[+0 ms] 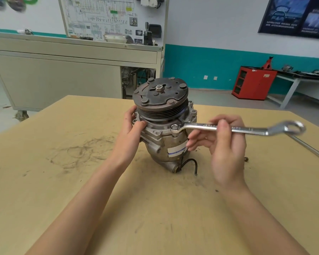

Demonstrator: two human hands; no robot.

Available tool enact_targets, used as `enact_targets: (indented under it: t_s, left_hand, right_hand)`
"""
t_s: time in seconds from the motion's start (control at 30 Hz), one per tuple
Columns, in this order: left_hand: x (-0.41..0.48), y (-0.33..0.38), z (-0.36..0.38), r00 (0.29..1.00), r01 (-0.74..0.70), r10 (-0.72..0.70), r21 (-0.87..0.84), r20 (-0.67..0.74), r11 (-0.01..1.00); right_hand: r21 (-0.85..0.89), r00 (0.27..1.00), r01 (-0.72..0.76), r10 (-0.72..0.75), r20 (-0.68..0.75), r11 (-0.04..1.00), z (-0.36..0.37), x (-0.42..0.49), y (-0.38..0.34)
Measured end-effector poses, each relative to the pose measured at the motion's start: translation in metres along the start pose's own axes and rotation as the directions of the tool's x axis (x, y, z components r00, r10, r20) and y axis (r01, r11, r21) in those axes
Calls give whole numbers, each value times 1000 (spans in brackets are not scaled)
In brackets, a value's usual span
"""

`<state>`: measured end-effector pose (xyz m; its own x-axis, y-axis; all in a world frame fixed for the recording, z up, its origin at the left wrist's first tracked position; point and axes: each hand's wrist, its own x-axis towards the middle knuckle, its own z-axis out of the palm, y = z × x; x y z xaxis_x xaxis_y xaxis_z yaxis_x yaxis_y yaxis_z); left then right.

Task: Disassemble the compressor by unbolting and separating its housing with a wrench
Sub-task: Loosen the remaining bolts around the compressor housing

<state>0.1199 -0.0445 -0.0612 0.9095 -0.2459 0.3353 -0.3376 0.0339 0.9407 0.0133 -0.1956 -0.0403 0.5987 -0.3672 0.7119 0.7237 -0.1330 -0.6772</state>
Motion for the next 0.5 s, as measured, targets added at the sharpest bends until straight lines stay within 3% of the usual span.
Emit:
enact_targets:
  t_s: [0.1, 0.2, 0.27, 0.37, 0.5]
  left_hand:
    - [0, 1, 0, 1000, 15, -15, 8, -1, 1000]
    - [0, 2, 0, 1000, 15, -15, 7, 3, 1000]
    - [-1, 3, 0, 1000, 14, -14, 13, -2, 1000]
    - [-2, 3, -1, 1000, 8, -8, 27, -8, 1000]
    - [-2, 4, -1, 1000, 2, -2, 28, -4, 1000]
  right_hand:
    - [131, 963, -270, 271, 15, 954, -7, 24, 0]
    - [193, 930, -364, 365, 30, 911, -11, 32, 1]
    - [163, 959, -277, 282, -6, 947, -12, 27, -1]
    - [-39, 1000, 5, -6, -31, 999, -11, 13, -6]
    - [-306, 926, 376, -341, 165, 874, -7, -6, -7]
